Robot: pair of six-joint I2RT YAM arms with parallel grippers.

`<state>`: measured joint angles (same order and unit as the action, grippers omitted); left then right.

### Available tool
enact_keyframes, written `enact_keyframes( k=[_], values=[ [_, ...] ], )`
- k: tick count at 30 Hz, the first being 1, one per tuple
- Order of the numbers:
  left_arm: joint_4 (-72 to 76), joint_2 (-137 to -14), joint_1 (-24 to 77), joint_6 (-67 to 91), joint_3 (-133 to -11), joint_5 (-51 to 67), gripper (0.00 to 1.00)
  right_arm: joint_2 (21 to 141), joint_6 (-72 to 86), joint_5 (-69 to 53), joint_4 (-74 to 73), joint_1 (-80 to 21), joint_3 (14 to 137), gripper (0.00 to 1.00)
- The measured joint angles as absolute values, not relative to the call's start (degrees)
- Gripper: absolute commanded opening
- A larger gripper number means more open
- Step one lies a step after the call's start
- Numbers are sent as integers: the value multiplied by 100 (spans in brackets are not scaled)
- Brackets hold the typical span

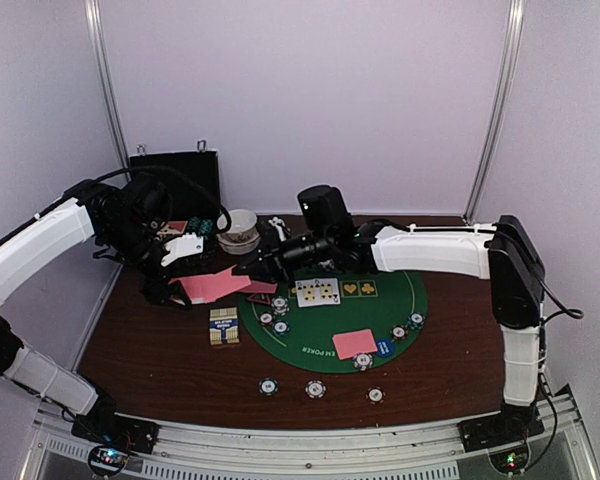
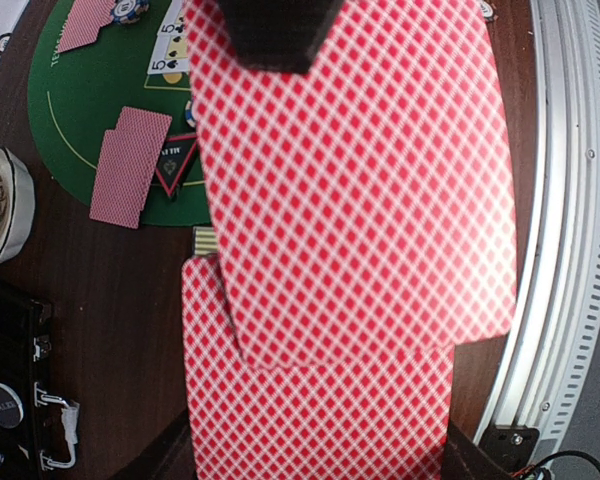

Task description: Distribute texas hold em gaming equipment

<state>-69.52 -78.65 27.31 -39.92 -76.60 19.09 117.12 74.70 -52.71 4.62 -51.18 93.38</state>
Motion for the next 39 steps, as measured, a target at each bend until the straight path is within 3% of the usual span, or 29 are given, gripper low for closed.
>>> enact_keyframes(
  k=[7,17,23,28,34,39],
  values=[
    [-6952,-7865,2731,-3992,-7660,1903,0,11542,7102,-5319,-126,-4943,9273,0],
    [-6952,-7865,2731,-3992,-7660,1876,0,11434,4591,-4816,-3441,-4069,10180,0],
    [-6952,-7865,2731,-3992,-7660,1859,0,11723,2602,-2700,-5583,-3802,11837,0],
    [-6952,-7863,2731,-3994,-7660,1859,0,11865,1273,-314,-6080,-4042,12007,0],
    [-6952,-7863,2731,-3994,-7660,1861,0,11889,-486,2453,-4807,-4600,10580,0],
    [-6949,-7863,2731,-3992,-7660,1861,0,12084,-1455,3382,-3778,-4838,10044,0]
  ],
)
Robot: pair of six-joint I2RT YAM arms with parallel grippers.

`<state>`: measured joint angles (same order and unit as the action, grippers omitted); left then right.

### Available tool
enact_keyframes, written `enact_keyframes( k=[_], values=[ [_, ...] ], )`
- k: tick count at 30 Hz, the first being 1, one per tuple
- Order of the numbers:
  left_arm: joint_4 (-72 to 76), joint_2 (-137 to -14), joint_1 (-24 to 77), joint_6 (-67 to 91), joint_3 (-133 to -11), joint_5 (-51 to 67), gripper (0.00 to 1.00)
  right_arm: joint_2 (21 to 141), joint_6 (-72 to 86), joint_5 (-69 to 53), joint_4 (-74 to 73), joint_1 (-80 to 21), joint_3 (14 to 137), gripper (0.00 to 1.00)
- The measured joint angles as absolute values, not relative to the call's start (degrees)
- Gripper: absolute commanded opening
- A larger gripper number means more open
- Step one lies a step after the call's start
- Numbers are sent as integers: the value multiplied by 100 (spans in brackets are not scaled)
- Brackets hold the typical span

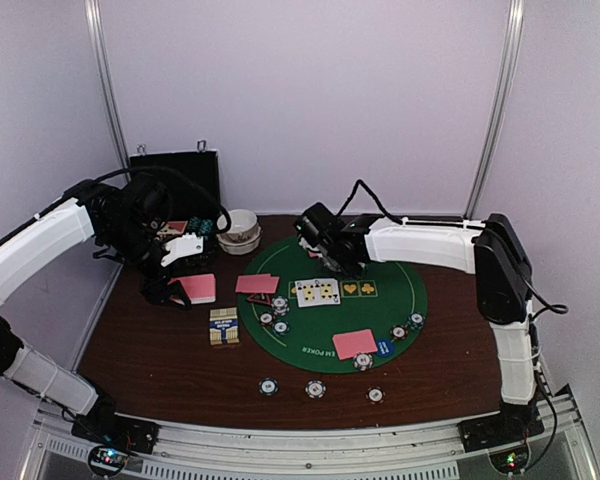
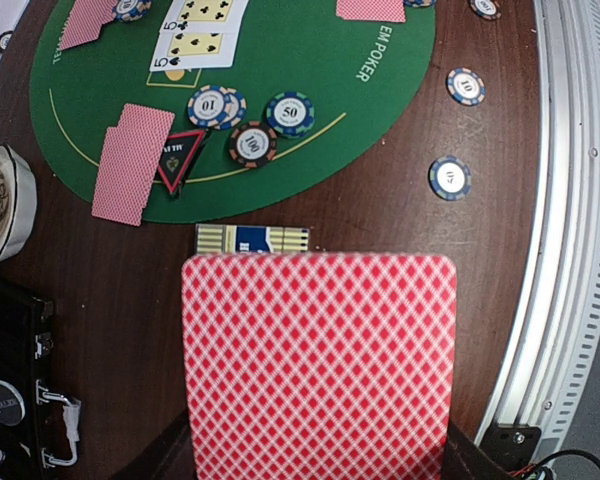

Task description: Distribute texas hold em gaming equipment

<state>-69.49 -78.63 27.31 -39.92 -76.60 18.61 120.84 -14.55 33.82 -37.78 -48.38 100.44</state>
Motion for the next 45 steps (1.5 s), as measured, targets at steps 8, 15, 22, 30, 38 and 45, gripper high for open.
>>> enact_keyframes(
  k=[8,15,22,30,38,45],
  values=[
    [-6949,-7856,2731,-3992,-7649,1861,0,12648,-2222,3929,-2794,-4993,9963,0],
    [-6952,-7793,2731,-3994,-7627,1857,0,12973,-2268,3999,-2622,-5249,9557,24],
    [-6952,-7762,2731,-3992,-7623,1855,0,12997,-2034,4125,-2672,-5452,9371,80],
    [-6960,-7760,2731,-3994,-7623,1852,0,12446,-1494,4316,-2805,-5529,9223,100],
    [-6960,-7760,2731,-3994,-7623,1837,0,11561,-78,4327,-3363,-5524,9977,100],
    [-6963,-7760,2731,-3994,-7625,1817,0,10895,1533,2751,-3894,-5356,10656,100]
  ],
)
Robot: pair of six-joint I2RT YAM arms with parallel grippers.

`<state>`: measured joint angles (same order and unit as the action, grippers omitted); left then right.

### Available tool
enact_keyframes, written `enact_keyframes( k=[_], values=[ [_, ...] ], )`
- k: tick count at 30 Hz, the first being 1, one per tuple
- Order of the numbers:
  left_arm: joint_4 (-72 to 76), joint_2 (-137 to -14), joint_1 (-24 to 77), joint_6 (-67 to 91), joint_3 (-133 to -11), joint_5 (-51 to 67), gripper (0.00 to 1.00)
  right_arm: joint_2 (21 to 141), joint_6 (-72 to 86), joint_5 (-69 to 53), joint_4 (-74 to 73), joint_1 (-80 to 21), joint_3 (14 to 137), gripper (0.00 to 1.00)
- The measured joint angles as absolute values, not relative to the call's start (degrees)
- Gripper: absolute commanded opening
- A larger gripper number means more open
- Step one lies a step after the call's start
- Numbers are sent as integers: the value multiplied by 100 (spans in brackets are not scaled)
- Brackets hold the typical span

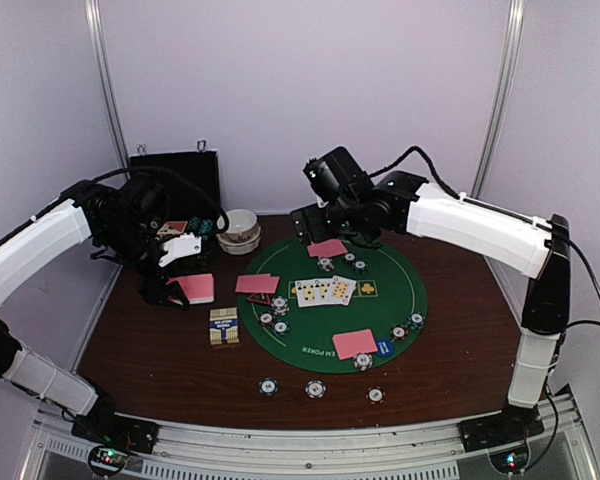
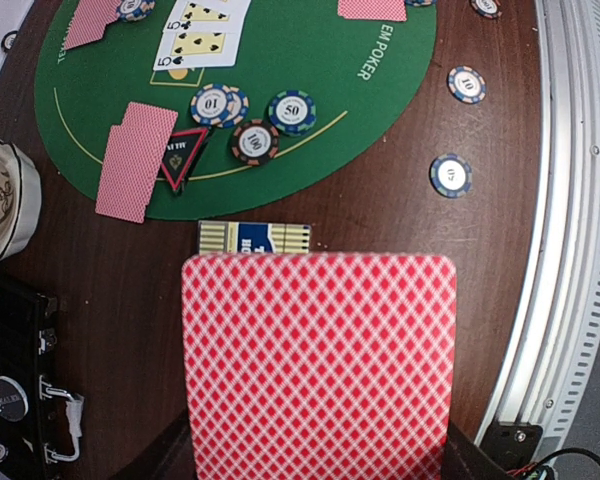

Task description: Distribute texas hold em gaming equipment

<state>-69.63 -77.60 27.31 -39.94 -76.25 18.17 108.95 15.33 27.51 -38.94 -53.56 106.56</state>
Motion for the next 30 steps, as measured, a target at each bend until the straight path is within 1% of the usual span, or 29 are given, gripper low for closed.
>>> enact_keyframes(
  k=[7,10,12,16,20,30],
  values=[
    [-6958,-7760,2731,-3994,-7625,1796,0,10879,3227,-792,-3621,-5155,10436,100],
    [-6954,-7760,2731,-3992,-7625,1793,0,11076,3975,-2069,-3175,-5205,10226,100],
    [-6949,-7760,2731,-3990,-7625,1787,0,11212,4344,-2626,-2873,-5280,10075,99],
    [-6947,-7760,2731,-3990,-7625,1776,0,11461,4928,-3422,-2329,-5415,9904,100],
    [-6945,-7760,2731,-3990,-7625,1778,0,11577,5352,-3946,-1754,-5518,9900,100],
    [-6890,-7769,2731,-3962,-7627,1782,0,12055,6112,-4587,-703,-5618,10007,100]
  ],
)
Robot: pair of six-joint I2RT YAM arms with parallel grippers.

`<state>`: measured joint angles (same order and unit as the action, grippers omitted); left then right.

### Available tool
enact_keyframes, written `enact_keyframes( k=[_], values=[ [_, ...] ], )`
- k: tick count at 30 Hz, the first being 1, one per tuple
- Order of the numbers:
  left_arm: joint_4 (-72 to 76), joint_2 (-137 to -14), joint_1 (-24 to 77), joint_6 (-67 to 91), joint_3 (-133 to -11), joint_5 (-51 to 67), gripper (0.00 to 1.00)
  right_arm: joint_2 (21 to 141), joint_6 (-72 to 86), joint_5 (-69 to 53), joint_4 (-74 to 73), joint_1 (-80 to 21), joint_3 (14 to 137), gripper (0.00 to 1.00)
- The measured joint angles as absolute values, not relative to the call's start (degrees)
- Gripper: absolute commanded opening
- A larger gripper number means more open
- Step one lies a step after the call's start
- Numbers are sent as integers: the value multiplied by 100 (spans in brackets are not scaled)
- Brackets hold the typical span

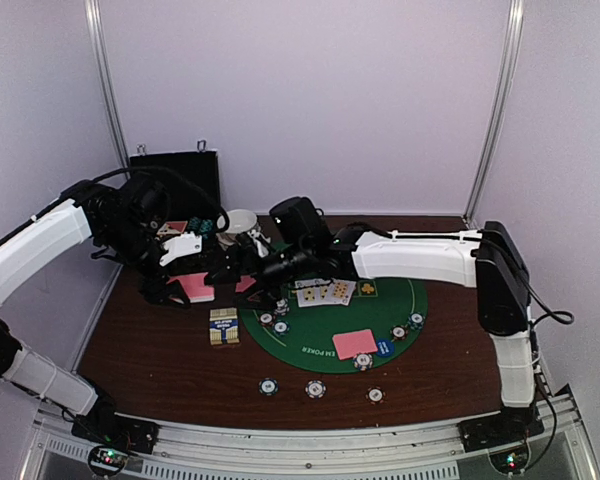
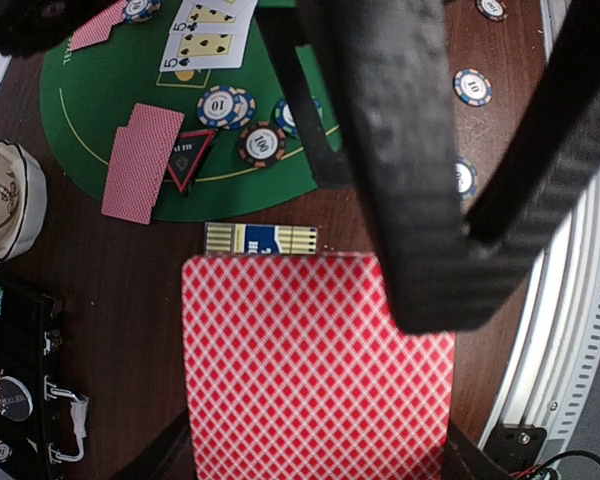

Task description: Distribute texas hold em gaming equipment

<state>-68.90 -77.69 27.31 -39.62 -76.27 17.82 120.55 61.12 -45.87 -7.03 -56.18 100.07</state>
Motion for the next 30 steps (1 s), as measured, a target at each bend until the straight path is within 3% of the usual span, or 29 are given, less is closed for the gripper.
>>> enact_keyframes(
  k=[20,30],
  values=[
    [-6860,-7846,2731,-3833,-7758,1951,0,13310,7229,-4971,480,-5833,11087,99],
    [-6862,-7848,2731,-3820,-7780,2038,0,13482,7225,-4969,298,-5848,11301,89]
  ],
)
